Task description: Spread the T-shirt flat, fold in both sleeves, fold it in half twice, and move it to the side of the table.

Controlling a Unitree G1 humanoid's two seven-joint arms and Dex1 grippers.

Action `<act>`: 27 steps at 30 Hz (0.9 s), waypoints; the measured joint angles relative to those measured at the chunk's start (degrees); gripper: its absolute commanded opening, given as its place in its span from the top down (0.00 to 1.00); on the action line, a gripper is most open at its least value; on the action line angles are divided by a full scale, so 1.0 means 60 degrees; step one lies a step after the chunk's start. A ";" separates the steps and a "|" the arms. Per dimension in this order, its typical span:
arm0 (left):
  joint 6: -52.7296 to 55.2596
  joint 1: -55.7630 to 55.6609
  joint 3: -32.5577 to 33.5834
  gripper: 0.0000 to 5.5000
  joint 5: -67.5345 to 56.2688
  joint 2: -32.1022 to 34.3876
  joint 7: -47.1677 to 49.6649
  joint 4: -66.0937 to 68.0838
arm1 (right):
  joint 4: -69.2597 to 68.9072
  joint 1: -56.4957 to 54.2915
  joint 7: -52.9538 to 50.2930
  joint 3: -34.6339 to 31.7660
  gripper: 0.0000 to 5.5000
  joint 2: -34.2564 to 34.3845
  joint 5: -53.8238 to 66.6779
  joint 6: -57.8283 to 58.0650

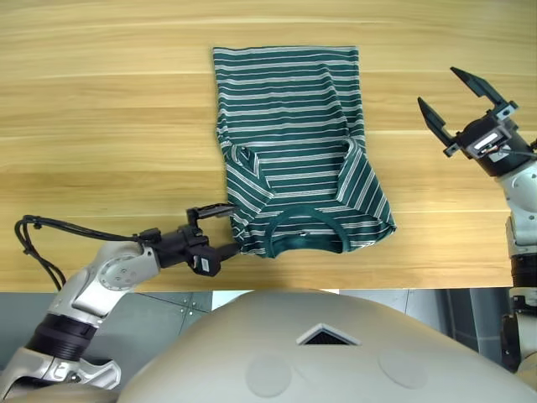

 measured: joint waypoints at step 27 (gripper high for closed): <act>-0.0191 0.0067 0.0295 1.00 -0.0612 0.0638 -0.0137 0.0812 | -0.0089 0.2788 -0.0478 0.0107 0.52 -0.1396 -0.4489 0.0019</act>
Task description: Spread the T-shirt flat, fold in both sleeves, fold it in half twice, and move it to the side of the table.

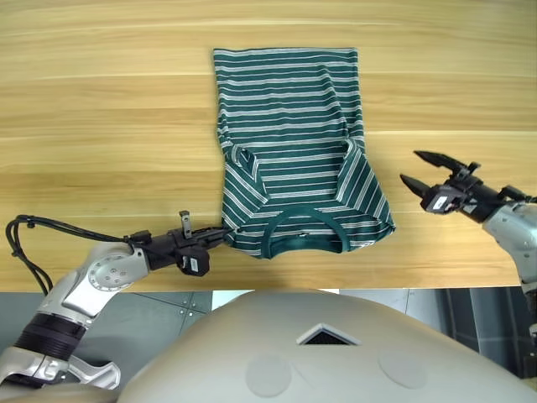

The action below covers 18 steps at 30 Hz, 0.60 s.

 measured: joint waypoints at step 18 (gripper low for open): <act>0.0244 -0.0173 0.0236 1.00 -0.0057 -0.0737 0.0197 -0.0016 | -0.2869 0.2566 -0.0077 -0.0145 0.52 -0.0517 -0.0253 -0.0012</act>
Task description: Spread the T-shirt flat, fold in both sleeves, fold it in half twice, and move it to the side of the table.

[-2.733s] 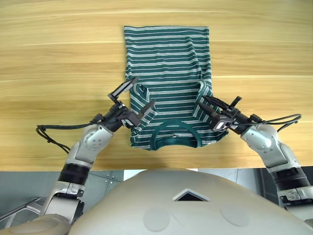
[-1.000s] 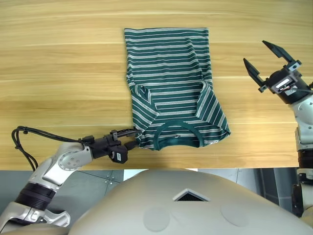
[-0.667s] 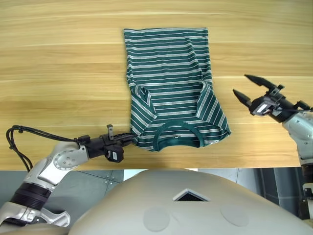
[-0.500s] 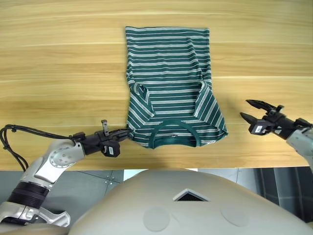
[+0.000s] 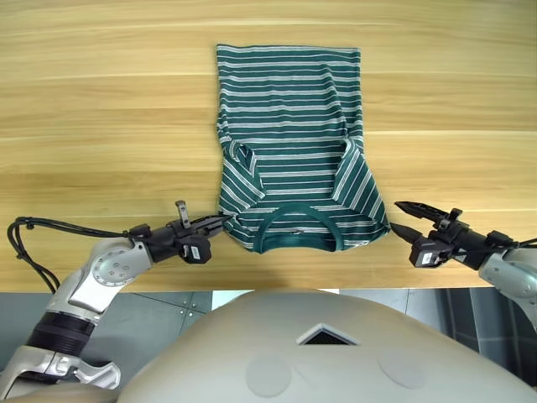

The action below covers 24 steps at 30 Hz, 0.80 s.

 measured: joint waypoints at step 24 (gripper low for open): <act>-0.0064 -0.0383 -0.0001 1.00 0.0030 -0.0335 -0.0022 0.0378 | 0.0330 -0.0966 -0.0124 0.1043 0.74 0.0126 -0.0117 -0.0463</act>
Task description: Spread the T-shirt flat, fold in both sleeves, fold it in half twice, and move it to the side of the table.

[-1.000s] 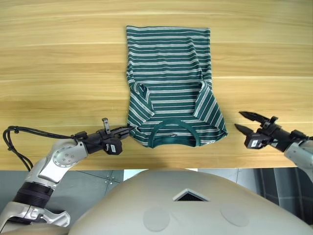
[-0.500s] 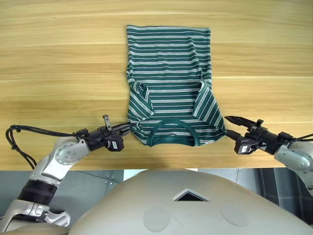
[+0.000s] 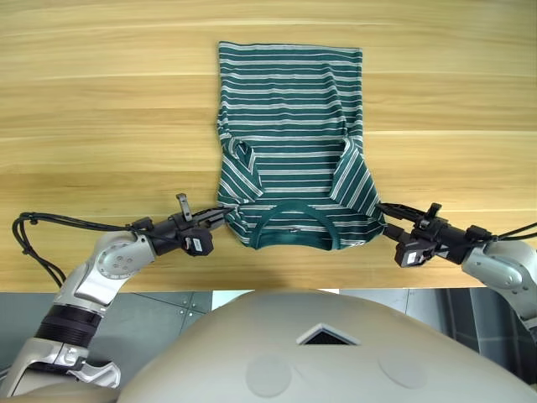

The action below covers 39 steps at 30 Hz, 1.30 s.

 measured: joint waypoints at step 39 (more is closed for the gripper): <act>0.0435 -0.1017 0.1623 1.00 -0.0865 -0.1523 0.1473 -0.0382 | -0.0374 -0.2516 -0.0490 -0.0873 0.99 0.2221 0.2764 0.1737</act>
